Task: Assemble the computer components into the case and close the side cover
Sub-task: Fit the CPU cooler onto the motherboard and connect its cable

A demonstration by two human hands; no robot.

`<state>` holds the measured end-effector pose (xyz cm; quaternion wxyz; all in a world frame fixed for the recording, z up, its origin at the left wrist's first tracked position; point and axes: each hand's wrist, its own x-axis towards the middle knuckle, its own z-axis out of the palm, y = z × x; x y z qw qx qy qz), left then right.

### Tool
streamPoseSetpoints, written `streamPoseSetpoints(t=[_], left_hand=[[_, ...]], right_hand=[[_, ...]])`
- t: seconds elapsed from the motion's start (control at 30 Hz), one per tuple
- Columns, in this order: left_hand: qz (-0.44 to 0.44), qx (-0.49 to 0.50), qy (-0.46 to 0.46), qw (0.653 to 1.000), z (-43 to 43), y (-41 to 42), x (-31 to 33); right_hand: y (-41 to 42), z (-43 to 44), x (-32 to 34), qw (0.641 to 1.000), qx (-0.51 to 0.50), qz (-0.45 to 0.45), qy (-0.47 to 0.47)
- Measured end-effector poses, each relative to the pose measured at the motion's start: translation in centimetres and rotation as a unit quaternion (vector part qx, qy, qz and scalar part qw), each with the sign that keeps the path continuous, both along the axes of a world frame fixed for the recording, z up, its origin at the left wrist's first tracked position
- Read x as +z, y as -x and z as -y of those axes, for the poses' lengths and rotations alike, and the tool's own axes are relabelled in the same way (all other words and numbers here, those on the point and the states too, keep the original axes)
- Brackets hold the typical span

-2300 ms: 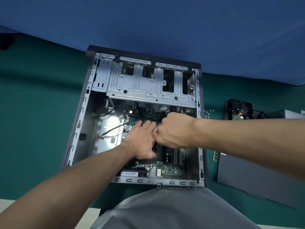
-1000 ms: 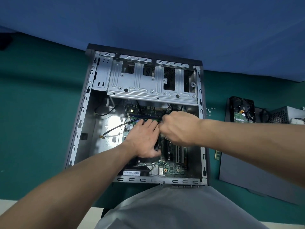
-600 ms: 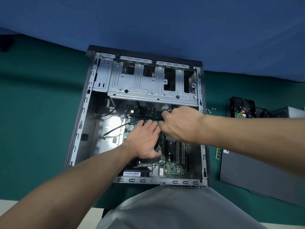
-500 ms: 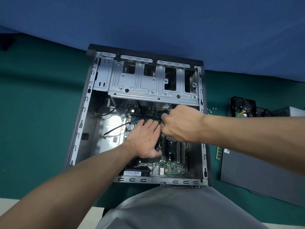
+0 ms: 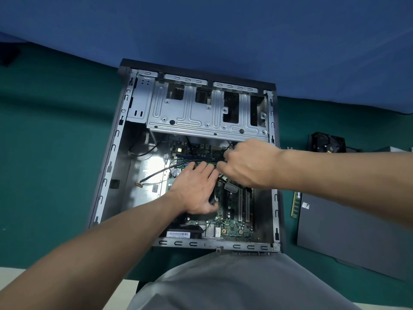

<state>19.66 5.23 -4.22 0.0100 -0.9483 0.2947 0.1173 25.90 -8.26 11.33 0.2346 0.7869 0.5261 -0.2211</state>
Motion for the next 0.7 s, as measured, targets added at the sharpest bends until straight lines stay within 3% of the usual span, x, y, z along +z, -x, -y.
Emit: streamPoseSetpoints(t=[0.07, 0.1, 0.17, 0.23, 0.27, 0.3, 0.33, 0.4, 0.47, 0.5, 0.57, 0.63, 0.67, 0.7], left_hand=[[-0.004, 0.001, 0.000, 1.000, 0.0, 0.0, 0.0], [-0.004, 0.001, 0.001, 1.000, 0.0, 0.0, 0.1], [0.000, 0.000, 0.004, 1.000, 0.0, 0.0, 0.1], [0.009, -0.002, 0.014, 1.000, -0.1, 0.1, 0.0], [0.012, -0.003, 0.018, 1.000, -0.1, 0.1, 0.0], [0.015, -0.005, 0.021, 1.000, -0.1, 0.1, -0.1], [0.018, -0.007, 0.023, 1.000, -0.1, 0.1, -0.1], [0.016, -0.006, 0.023, 1.000, -0.1, 0.1, -0.1], [0.005, 0.000, 0.015, 1.000, -0.1, 0.1, -0.1], [0.000, 0.003, 0.010, 1.000, 0.0, 0.1, -0.1], [-0.005, 0.003, 0.005, 1.000, 0.0, 0.0, -0.1], [-0.001, 0.002, 0.007, 1.000, 0.0, 0.0, -0.2], [0.001, 0.001, 0.009, 1.000, 0.0, 0.0, -0.2], [0.003, 0.000, 0.009, 1.000, 0.0, 0.0, -0.2]], right_hand=[[0.0, 0.2, -0.3, 0.993, 0.112, 0.030, -0.008], [0.2, 0.0, -0.5, 0.996, 0.086, 0.021, -0.016], [0.6, -0.6, -1.0, 0.985, -0.158, -0.040, -0.059], [0.4, -1.3, -1.4, 0.881, -0.451, -0.118, -0.078], [0.1, -1.4, -1.4, 0.831, -0.529, -0.147, -0.081], [-0.2, -1.4, -1.4, 0.810, -0.556, -0.171, -0.070], [-0.3, -1.4, -1.0, 0.816, -0.542, -0.194, -0.048], [-0.1, -1.3, -0.1, 0.885, -0.421, -0.200, 0.014], [0.5, -0.8, 0.4, 0.971, -0.215, -0.090, 0.043], [0.7, -0.6, 0.3, 0.995, -0.090, -0.012, 0.035], [0.9, 0.0, -0.2, 0.996, 0.079, 0.047, 0.018], [1.4, 0.0, -0.4, 0.998, 0.057, 0.028, 0.014], [1.5, -0.2, -0.7, 0.999, -0.045, 0.004, -0.003], [1.3, -0.5, -1.0, 0.977, -0.209, -0.032, -0.025]])
